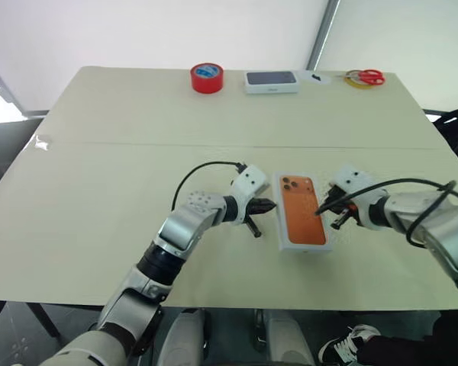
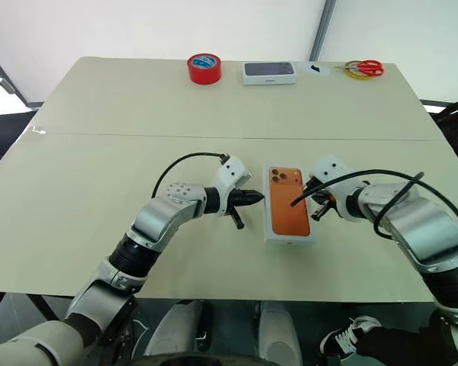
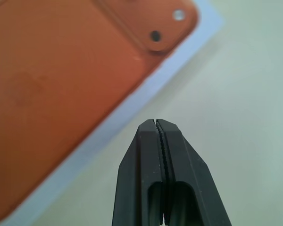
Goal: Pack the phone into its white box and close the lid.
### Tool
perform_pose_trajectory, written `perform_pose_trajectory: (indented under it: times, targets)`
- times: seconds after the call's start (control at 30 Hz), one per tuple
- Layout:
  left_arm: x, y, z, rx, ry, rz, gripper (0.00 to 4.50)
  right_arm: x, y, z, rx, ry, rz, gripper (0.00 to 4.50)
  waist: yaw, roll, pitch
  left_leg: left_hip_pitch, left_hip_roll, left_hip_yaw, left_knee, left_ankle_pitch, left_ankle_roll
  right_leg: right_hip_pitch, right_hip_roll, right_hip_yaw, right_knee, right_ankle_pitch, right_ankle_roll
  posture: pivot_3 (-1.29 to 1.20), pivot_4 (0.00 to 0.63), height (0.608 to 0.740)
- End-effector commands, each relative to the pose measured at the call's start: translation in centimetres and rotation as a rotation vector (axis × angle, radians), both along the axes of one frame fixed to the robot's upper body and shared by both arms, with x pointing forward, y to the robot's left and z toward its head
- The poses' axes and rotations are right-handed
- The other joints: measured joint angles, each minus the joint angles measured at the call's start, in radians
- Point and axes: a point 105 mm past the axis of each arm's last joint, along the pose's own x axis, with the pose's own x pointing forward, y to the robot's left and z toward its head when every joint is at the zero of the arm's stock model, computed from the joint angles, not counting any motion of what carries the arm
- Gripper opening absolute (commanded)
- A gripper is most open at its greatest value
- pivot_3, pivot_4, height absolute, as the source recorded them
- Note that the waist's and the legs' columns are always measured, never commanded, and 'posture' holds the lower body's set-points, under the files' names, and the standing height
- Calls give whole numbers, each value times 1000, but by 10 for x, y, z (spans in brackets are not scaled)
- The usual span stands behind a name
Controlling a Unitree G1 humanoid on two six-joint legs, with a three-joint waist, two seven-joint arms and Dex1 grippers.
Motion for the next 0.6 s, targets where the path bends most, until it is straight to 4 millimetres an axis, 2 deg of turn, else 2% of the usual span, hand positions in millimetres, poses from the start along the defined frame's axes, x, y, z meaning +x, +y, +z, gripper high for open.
perform_pose_trajectory:
  times: [0.03, 0.2, 0.3, 0.4, 0.53, 0.6]
  targets:
    - [4, -5, 24, -81, -34, 5, 0, -11, 15, 19, 60, -34, 101, 33, 0, 0, 0, 0, 0, 0, 0, 0, 0, 0, 0, 0, 0, 0, 0, 0, 150, 739]
    - [2, -27, 20, -56, -40, -32, 0, -30, 38, -1, 123, 55, 182, 33, 1, 0, 0, 0, 0, -1, 1, 0, 0, 1, 0, -1, 0, 0, 0, 0, 150, 739]
    - [3, -37, 0, 27, -7, -39, 0, -35, 43, -21, 144, 112, 155, 33, 3, 0, 0, 0, 0, -1, 2, 0, 0, 2, 0, -1, 0, 0, 0, 0, 150, 739]
    - [7, -36, -14, 84, 11, -13, 0, -37, 43, -32, 139, 134, 125, 33, 2, 0, -1, 0, 0, -1, 4, -1, 1, 3, 0, -1, 0, 0, 0, 0, 150, 739]
    - [12, -29, -2, 13, 17, 25, 0, -30, 41, -24, 145, 75, 108, 33, 0, 0, -2, 2, 0, -2, 4, -1, 2, 5, 0, -1, 0, -1, -1, 0, 150, 739]
    - [20, -10, 16, -53, -30, 85, 0, -16, 37, -8, 165, -29, 86, 33, -2, 0, -2, 2, 0, -2, 4, -1, 2, 5, 0, -1, 0, -1, -1, 0, 150, 739]
